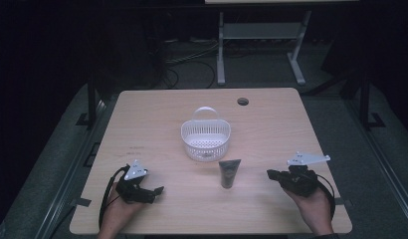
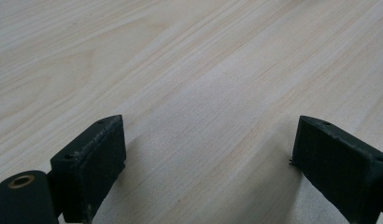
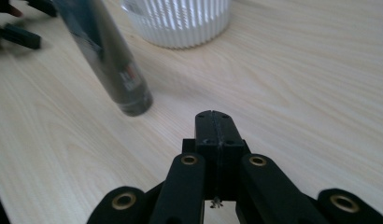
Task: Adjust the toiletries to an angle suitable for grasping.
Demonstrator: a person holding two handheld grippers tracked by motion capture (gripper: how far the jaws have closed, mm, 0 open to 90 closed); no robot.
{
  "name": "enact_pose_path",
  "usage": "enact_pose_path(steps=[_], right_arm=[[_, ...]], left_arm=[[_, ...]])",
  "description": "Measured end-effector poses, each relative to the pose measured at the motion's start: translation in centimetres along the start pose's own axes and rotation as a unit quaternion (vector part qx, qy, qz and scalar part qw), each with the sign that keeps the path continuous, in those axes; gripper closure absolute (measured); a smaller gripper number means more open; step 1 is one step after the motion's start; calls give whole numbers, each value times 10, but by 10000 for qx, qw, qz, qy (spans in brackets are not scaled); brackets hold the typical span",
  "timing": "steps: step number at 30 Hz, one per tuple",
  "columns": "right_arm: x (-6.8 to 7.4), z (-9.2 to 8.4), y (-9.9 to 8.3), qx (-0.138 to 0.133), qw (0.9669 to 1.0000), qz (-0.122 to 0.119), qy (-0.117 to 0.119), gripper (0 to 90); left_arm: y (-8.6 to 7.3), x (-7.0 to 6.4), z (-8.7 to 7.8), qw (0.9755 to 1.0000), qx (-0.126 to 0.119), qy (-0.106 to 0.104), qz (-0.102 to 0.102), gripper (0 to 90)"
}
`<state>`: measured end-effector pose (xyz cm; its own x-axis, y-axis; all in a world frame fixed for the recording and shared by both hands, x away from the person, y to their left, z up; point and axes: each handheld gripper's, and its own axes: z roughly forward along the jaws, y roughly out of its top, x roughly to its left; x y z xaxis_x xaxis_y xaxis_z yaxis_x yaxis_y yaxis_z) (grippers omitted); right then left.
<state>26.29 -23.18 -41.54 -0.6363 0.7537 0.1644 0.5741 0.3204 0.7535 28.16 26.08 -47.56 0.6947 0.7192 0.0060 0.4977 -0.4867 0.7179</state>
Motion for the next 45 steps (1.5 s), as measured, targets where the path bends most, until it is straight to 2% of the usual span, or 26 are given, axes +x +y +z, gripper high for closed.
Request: enact_pose_path(steps=[11, 23, 32, 45], right_arm=[[14, -6, 16, -369, 9980, -333, 387, 900], [27, -6, 32, -531, 9949, -503, 698, 900], [36, 0, 45, -559, 9926, -654, 852, 900], [44, 11, 61, -539, 9906, -839, 938, 900]], left_arm=[[0, 0, 0, 10000, -14, 3, -4, 88], [0, 0, 0, 10000, -16, 3, -6, 88], [0, 0, 0, 10000, -16, 2, -7, 88], [0, 0, 0, 10000, -15, 0, -8, 88]])
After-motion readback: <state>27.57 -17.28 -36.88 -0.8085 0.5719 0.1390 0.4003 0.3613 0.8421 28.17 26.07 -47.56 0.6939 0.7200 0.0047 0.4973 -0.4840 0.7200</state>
